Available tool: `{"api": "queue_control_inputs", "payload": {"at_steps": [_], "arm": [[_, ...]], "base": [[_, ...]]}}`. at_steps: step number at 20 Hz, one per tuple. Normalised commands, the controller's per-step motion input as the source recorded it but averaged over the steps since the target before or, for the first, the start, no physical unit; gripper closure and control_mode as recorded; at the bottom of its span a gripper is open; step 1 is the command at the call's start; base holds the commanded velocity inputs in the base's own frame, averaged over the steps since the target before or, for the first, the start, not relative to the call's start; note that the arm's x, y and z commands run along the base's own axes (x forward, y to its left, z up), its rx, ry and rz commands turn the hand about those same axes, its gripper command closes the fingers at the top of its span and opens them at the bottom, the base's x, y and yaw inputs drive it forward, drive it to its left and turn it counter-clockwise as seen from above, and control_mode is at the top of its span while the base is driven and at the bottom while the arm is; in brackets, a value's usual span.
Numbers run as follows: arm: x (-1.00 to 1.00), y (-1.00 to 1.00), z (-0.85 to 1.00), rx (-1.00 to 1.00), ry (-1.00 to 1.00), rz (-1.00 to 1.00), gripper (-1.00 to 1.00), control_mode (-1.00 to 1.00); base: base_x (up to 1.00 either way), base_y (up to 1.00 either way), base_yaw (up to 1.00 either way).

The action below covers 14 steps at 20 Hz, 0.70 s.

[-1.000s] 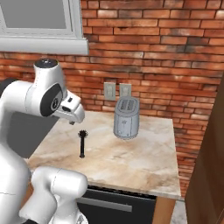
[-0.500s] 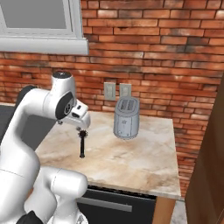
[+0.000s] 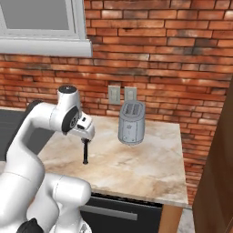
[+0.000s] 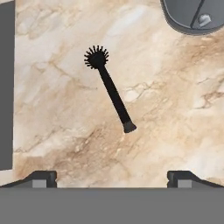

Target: Grab the spray bottle from the cabinet, then place it next to the cutting board for sanitizing. Then grab the dish brush from the countertop next to the sink and place it next to the cutting board.

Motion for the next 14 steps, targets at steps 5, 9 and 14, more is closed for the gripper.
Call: {"api": "queue_control_inputs", "payload": {"at_steps": [5, 9, 14], "arm": [[0.05, 0.08, -0.47, 0.0, -0.16, 0.0, -1.0, -1.0], [0.0, 0.0, -0.46, -0.04, -0.18, 0.0, -1.0, -1.0], [0.04, 0.02, -0.32, -0.09, -0.13, 0.0, -1.0, -1.0]], "base": [[0.0, 0.0, 0.0], [0.0, 0.0, 0.0], [0.0, 0.0, 0.0]]}}
